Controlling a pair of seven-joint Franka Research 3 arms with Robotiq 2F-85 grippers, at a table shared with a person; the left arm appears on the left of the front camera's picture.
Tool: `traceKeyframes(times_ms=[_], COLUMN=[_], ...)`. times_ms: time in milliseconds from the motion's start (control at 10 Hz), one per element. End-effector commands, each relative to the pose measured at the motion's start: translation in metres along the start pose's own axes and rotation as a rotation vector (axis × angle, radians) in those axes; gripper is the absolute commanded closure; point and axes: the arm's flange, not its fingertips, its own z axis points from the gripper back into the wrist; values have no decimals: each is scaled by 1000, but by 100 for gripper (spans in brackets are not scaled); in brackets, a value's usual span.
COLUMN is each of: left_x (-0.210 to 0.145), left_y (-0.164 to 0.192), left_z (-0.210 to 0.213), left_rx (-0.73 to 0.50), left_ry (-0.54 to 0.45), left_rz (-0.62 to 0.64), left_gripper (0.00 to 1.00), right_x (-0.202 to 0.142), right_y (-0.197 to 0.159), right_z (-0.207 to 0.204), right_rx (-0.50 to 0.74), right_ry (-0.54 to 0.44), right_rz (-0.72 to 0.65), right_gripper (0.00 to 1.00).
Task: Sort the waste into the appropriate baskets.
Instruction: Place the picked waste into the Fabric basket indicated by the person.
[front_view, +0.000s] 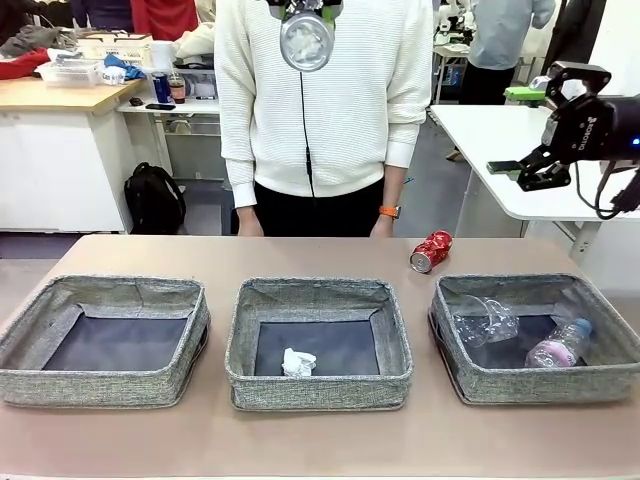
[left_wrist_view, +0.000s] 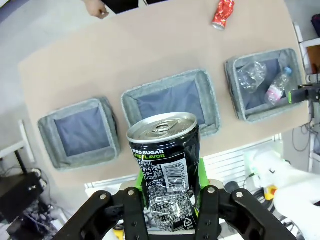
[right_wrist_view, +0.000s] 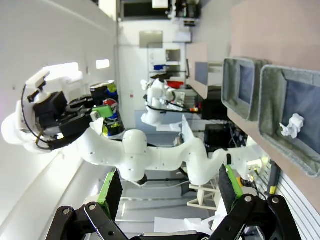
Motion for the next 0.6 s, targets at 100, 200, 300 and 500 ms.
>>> traceKeyframes(times_ms=[100, 200, 300, 500], left_x=[-3, -3, -3, -3], left_y=[-1, -1, -1, -1], left_z=[2, 2, 2, 2], left_rx=[0, 0, 0, 0], left_ry=[-11, -11, -11, -11], left_rz=[14, 14, 14, 14], left_gripper=[59, 59, 59, 59], right_x=[3, 3, 3, 3], right_y=[4, 4, 4, 4], right_z=[1, 1, 1, 1], right_rx=[5, 5, 5, 5], right_ry=[2, 2, 2, 2], right_rz=[5, 5, 5, 5], right_gripper=[0, 0, 0, 0])
